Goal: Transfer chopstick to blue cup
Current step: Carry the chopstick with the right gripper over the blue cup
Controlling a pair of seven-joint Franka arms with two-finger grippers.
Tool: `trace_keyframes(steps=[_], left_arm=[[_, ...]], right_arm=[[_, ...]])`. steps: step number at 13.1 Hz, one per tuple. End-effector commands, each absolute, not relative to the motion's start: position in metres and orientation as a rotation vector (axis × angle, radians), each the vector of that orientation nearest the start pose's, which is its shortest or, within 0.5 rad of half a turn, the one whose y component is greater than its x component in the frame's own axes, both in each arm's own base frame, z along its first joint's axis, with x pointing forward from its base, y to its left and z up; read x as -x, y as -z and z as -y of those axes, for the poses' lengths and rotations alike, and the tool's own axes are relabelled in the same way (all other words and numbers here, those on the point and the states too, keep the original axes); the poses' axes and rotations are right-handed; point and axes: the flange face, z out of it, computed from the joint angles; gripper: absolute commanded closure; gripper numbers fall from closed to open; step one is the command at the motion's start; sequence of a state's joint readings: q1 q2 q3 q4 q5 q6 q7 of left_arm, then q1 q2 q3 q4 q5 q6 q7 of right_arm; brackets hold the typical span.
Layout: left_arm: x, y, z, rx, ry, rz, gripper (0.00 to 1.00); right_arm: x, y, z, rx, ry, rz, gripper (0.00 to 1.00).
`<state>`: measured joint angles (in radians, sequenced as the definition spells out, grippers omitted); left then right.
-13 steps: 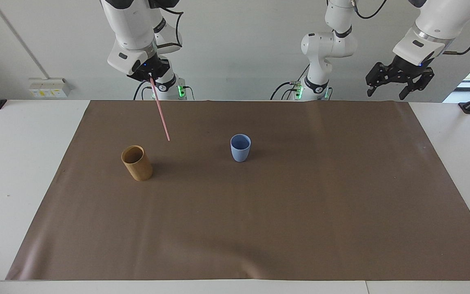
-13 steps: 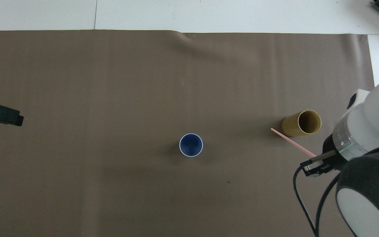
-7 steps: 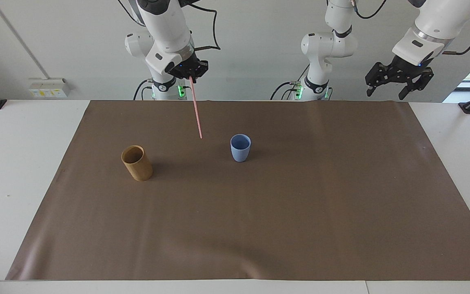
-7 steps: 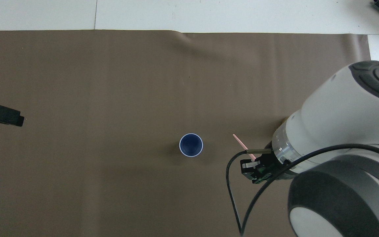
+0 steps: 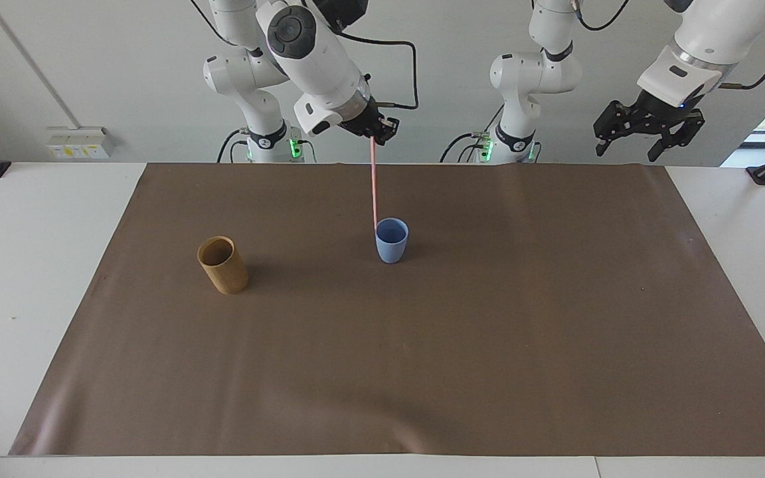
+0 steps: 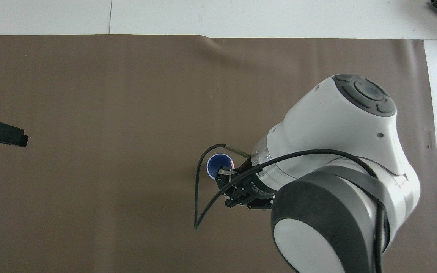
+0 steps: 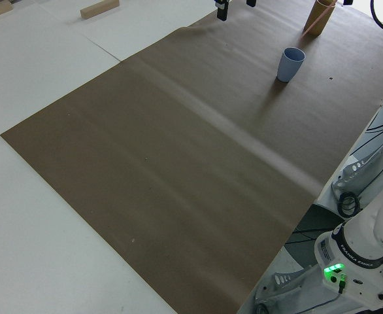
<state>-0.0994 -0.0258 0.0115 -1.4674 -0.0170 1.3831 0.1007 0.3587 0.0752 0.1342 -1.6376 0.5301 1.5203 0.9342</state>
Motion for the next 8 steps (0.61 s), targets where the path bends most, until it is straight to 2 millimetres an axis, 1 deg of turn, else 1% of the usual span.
trace_keyframes(steps=[1, 3, 6, 8], left_arm=[[-0.519, -0.675, 0.047, 3.128, -0.099, -0.311, 0.00], [-0.519, -0.673, 0.047, 3.128, -0.104, -0.314, 0.00], [-0.518, -0.673, 0.047, 3.128, -0.104, -0.314, 0.00], [-0.517, -0.674, 0.048, 3.129, -0.104, -0.317, 0.00]], right_arm=[[-0.476, -0.562, -0.317, 2.607, -0.772, -0.725, 1.00], [-0.475, -0.561, -0.321, 2.585, -0.787, -0.734, 1.00], [-0.484, -0.547, -0.325, 2.561, -0.794, -0.760, 1.00], [-0.489, -0.543, -0.324, 2.553, -0.779, -0.775, 1.00]])
